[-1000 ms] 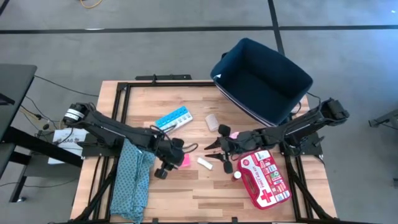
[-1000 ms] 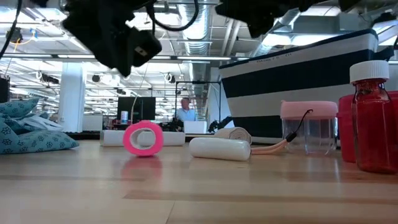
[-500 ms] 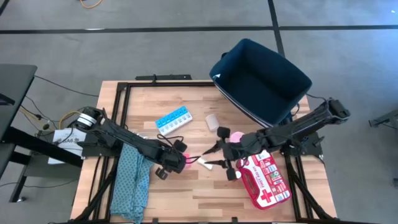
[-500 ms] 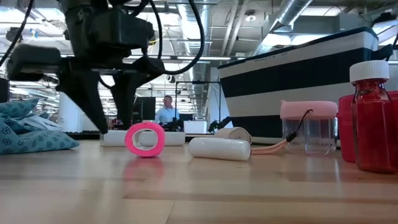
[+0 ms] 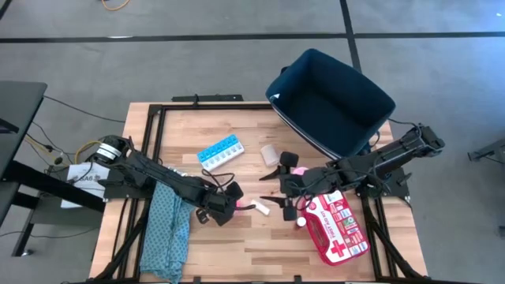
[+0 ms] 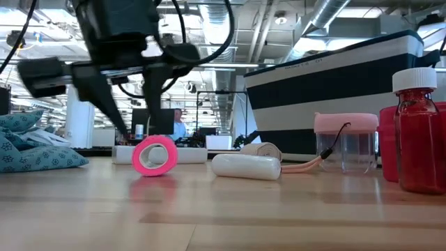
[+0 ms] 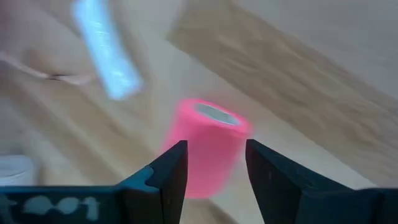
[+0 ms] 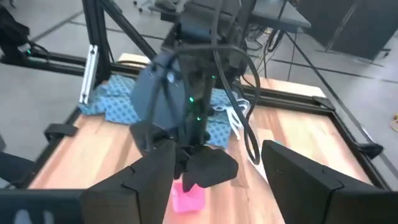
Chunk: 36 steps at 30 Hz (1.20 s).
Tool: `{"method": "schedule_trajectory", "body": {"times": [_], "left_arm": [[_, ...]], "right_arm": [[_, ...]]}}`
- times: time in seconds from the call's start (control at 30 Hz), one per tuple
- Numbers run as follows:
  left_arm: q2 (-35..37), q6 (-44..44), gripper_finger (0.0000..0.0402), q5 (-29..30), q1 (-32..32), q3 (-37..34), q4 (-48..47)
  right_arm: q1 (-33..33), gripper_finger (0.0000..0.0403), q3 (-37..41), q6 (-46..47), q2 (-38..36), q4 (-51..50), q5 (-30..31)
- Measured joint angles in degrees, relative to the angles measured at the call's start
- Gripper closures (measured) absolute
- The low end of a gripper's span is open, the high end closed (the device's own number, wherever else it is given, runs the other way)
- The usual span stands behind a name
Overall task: Pick & place medical supplies in basket/bin
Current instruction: Put the pink bandage into the blue bin
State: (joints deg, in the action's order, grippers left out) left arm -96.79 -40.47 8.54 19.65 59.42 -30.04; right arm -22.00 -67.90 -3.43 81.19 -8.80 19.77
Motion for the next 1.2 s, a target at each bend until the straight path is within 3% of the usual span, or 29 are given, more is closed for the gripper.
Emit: {"method": "schedule_trajectory", "body": {"times": [0.17, 0.5, 0.7, 0.9, 1.2], "left_arm": [[0.0, 1.6, 0.025, -1.2, -1.0, 0.0, -1.0], [-2.7, -3.0, 0.025, -6.1, -2.8, 0.1, 4.8], [-7.0, -12.7, 0.025, 0.8, -2.5, 0.4, 6.7], [-7.2, -16.5, 0.025, 9.2, -2.2, 0.6, 8.3], [-7.4, -0.9, 0.025, 16.1, -3.4, 2.2, 3.9]], "right_arm": [[0.0, 0.0169, 0.0, 6.4, 0.0, -1.4, -0.1], [0.0, 0.0174, 0.0, 8.6, 0.0, -1.7, -0.2], [0.0, 0.0174, 0.0, 8.6, 0.0, -2.7, -0.2], [0.0, 0.0174, 0.0, 8.6, 0.0, -3.7, -0.2], [0.0, 0.0175, 0.1, 8.6, 0.0, -4.7, -0.2]]}}
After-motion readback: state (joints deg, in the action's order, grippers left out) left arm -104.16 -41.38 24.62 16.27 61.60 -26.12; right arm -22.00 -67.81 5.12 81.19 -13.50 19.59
